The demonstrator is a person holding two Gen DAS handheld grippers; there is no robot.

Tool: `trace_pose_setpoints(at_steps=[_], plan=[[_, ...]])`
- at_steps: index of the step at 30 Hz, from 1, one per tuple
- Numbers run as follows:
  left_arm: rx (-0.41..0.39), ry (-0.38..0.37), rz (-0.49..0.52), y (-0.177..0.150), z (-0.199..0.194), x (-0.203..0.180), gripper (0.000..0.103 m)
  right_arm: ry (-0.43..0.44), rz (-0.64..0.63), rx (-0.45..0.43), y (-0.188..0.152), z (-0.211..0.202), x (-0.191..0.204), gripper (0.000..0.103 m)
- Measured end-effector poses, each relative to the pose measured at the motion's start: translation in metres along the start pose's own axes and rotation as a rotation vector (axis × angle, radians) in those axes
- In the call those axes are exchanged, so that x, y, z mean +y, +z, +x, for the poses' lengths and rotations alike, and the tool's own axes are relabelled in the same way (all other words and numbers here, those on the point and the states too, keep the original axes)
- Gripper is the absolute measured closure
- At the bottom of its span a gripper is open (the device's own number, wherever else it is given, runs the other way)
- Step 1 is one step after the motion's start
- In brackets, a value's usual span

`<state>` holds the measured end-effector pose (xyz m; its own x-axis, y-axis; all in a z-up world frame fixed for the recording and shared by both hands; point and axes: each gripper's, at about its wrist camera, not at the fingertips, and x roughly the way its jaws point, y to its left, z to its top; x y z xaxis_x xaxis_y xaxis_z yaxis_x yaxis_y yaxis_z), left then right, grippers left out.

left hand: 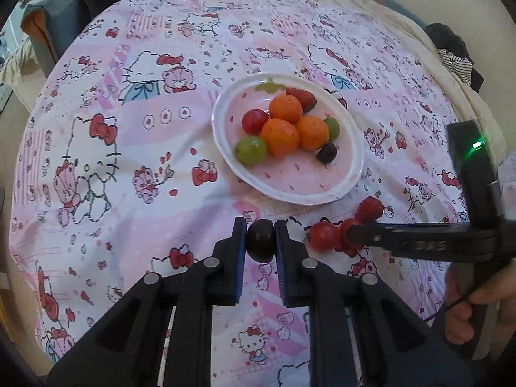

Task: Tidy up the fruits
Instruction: 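Grasp a dark grape with the left tool while the right tool grasps a red tomato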

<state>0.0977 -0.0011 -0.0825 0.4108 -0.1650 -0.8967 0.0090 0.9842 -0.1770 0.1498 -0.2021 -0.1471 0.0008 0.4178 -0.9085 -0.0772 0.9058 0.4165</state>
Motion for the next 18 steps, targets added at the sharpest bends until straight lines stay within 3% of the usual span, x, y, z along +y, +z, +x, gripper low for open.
trace_pose_setpoints(at_steps=[2, 6, 18], plan=[[-0.003, 0.001, -0.012, 0.000, -0.002, 0.005, 0.089, -0.022, -0.015, 0.020, 0.001, 0.008, 0.003, 0.073], [-0.008, 0.009, -0.038, -0.001, -0.006, 0.015, 0.089, -0.037, -0.063, 0.006, 0.000, 0.007, 0.008, 0.074], [-0.058, 0.030, -0.046, -0.002, -0.018, 0.012, 0.089, 0.047, -0.059, -0.093, -0.019, -0.040, 0.004, 0.075]])
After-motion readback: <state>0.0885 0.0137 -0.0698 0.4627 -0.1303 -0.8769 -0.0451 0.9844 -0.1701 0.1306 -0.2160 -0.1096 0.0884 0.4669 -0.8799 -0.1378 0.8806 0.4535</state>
